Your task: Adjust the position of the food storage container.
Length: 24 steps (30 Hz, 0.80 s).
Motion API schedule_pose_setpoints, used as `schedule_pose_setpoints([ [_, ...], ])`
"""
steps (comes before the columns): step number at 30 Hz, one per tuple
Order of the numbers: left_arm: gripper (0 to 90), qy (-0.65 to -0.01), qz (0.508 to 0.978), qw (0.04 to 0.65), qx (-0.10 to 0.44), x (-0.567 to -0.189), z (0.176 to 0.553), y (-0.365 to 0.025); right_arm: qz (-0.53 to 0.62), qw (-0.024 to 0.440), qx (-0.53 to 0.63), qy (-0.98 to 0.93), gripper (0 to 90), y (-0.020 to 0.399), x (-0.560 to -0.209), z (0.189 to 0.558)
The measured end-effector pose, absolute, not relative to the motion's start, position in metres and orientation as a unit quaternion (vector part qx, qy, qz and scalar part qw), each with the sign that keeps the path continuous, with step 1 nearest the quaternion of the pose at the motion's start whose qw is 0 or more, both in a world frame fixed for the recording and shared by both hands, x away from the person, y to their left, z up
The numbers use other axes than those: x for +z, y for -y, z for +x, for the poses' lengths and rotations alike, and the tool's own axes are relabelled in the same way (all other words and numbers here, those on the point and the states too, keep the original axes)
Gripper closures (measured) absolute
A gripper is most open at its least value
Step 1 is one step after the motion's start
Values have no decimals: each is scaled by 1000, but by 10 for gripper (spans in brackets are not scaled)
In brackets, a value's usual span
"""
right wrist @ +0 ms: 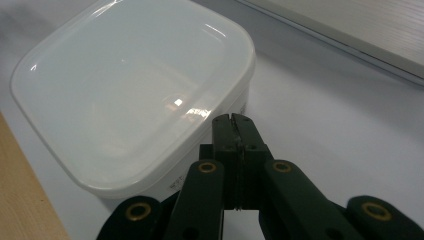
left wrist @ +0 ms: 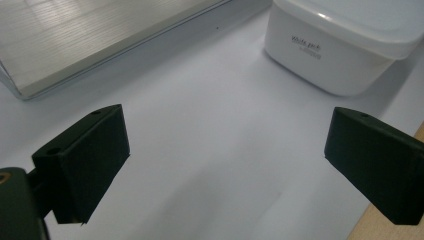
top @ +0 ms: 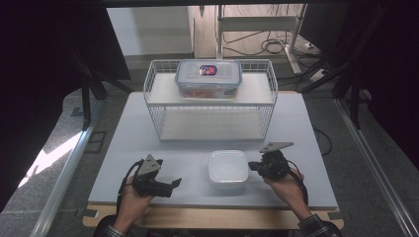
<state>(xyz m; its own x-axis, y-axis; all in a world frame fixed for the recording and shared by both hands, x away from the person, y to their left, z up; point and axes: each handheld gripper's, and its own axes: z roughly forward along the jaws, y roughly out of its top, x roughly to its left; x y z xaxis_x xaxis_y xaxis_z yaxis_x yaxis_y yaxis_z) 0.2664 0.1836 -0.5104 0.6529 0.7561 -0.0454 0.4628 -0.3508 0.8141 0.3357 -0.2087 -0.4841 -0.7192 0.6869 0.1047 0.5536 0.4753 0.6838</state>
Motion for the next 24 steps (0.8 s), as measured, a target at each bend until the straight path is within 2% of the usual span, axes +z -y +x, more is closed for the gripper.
schedule_pose_setpoints([
  [10, 39, -380, 803, 427, 165, -510, 267, -183, 342, 69, 370, -861, 898, 186, -489, 332],
  [15, 43, -382, 804, 428, 157, -510, 267, -183, 328, 91, 353, -872, 874, 180, -492, 329],
  [19, 49, -381, 807, 425, 152, -510, 266, -182, 330, 103, 368, -863, 782, 189, -486, 327],
  [24, 51, -376, 811, 420, 156, -510, 265, -181, 326, 115, 385, -856, 599, 200, -481, 322],
])
